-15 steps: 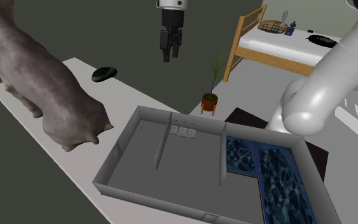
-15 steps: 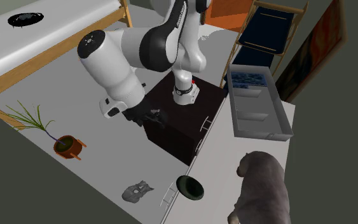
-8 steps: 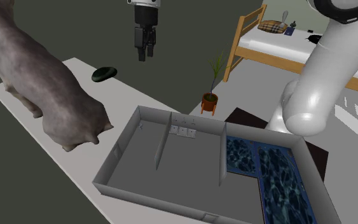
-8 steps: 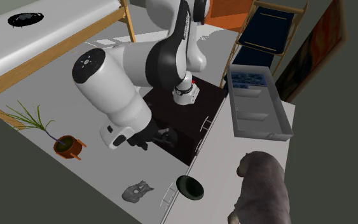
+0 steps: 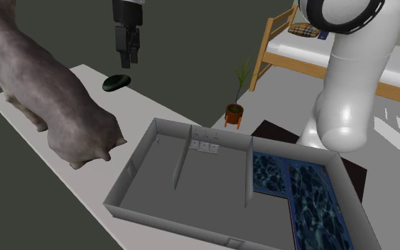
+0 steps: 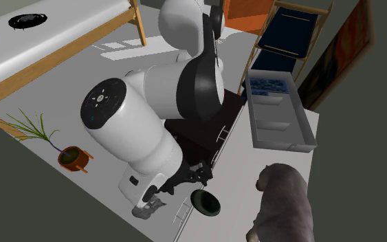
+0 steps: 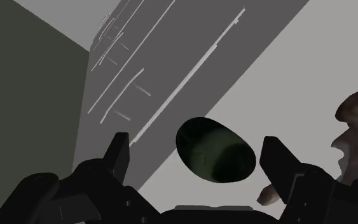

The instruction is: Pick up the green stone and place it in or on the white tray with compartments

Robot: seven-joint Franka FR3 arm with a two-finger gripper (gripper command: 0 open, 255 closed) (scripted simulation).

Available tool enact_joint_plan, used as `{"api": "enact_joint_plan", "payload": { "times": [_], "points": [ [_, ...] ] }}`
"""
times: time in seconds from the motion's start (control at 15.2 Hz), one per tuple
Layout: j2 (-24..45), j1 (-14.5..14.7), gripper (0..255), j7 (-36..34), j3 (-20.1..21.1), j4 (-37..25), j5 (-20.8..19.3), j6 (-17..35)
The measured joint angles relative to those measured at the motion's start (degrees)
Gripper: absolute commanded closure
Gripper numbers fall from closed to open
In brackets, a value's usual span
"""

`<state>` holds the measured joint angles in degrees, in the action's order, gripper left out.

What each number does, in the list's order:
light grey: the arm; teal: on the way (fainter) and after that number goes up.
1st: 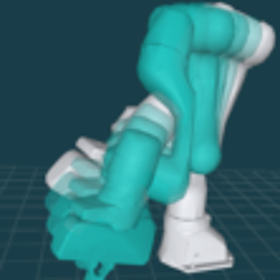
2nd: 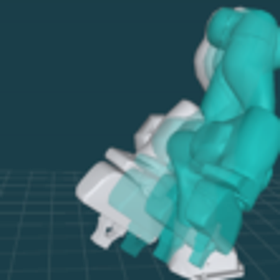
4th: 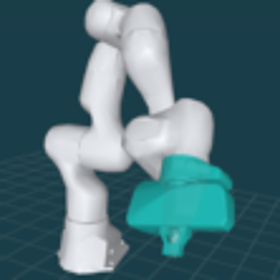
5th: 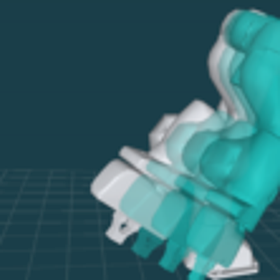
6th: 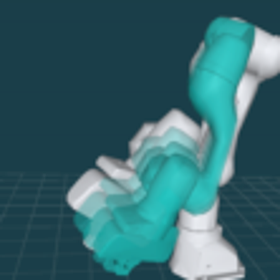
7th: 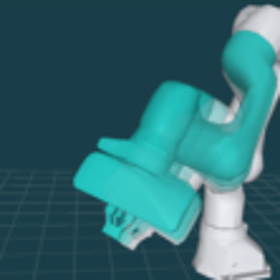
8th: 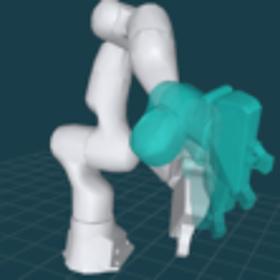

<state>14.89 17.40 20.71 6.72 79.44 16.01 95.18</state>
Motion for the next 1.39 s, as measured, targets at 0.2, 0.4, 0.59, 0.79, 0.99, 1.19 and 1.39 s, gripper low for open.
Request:
{"api": "enact_joint_plan", "payload": {
  "times": [0.2,0.4,0.59,0.79,0.99,1.19,1.39],
  "points": [
    [4.74,1.31,0,0.93,1.19,-7.43,-0.26,-1.64],
    [4.98,1.85,0,1.27,1.52,-6.04,-0.24,0.24],
    [4.34,2.18,0,1.53,1.68,-3.0,-0.13,2.71],
    [4.47,2.34,0,1.6,1.74,-2.22,-0.13,3.67],
    [4.47,2.37,0,1.59,1.75,-2.11,-0.13,3.81],
    [4.47,2.37,255,1.59,1.75,-2.1,-0.13,3.82],
    [4.09,2.43,255,1.65,1.88,-2.02,0.15,3.89]
  ]
}}
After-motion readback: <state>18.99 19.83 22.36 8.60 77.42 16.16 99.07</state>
